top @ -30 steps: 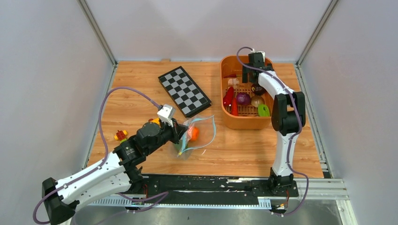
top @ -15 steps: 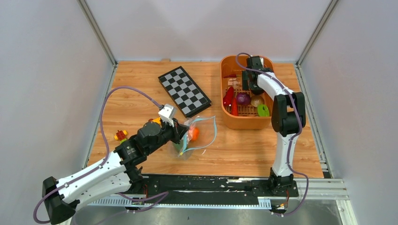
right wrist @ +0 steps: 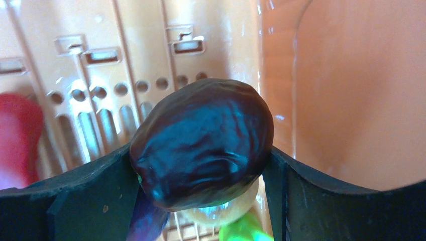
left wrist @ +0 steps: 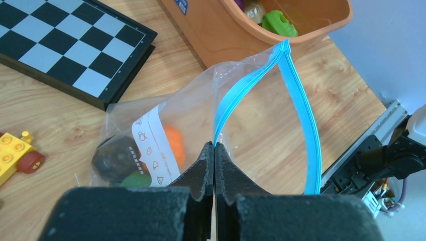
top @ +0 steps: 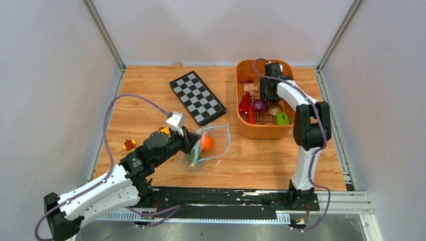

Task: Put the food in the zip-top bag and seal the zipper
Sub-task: Pick up the fake fruit from the bin, then place the fake fruit in the zipper food storage bag.

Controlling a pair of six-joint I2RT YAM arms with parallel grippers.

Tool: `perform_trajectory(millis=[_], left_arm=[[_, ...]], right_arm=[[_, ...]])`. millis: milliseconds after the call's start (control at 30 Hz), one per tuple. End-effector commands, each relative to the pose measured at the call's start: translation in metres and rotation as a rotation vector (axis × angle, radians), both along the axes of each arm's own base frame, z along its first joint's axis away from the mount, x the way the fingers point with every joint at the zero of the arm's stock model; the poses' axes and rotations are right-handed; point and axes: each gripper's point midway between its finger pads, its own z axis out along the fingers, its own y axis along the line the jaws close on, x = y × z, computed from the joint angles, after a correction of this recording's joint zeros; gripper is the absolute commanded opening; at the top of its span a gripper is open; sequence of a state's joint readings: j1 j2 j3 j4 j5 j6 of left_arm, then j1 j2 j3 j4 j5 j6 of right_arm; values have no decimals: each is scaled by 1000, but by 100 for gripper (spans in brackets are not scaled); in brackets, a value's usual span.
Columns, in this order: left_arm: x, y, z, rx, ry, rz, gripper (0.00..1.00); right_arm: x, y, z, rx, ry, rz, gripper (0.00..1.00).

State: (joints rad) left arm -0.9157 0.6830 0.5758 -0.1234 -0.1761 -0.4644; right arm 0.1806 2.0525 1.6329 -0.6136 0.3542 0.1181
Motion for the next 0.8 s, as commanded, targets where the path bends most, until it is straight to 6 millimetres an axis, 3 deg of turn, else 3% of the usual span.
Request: perform_trajectory(millis=[0, 200, 367, 567, 767], left_arm=[[2, 2, 23, -36, -46, 12, 0], [3, 2, 23, -44, -46, 20, 0], [5, 0, 23, -44, -43, 22, 0], [6, 0, 24, -33, -40, 28, 0], [7, -2, 23, -49, -34, 29, 0]], right_arm=[[2, 31, 82, 120, -217, 87, 52], [-34, 68, 140, 306, -362, 203, 53], [-88, 121, 172, 536, -421, 397, 55], [-157, 168, 199, 696, -484, 577, 55], [-211, 200, 207, 784, -499, 685, 55]])
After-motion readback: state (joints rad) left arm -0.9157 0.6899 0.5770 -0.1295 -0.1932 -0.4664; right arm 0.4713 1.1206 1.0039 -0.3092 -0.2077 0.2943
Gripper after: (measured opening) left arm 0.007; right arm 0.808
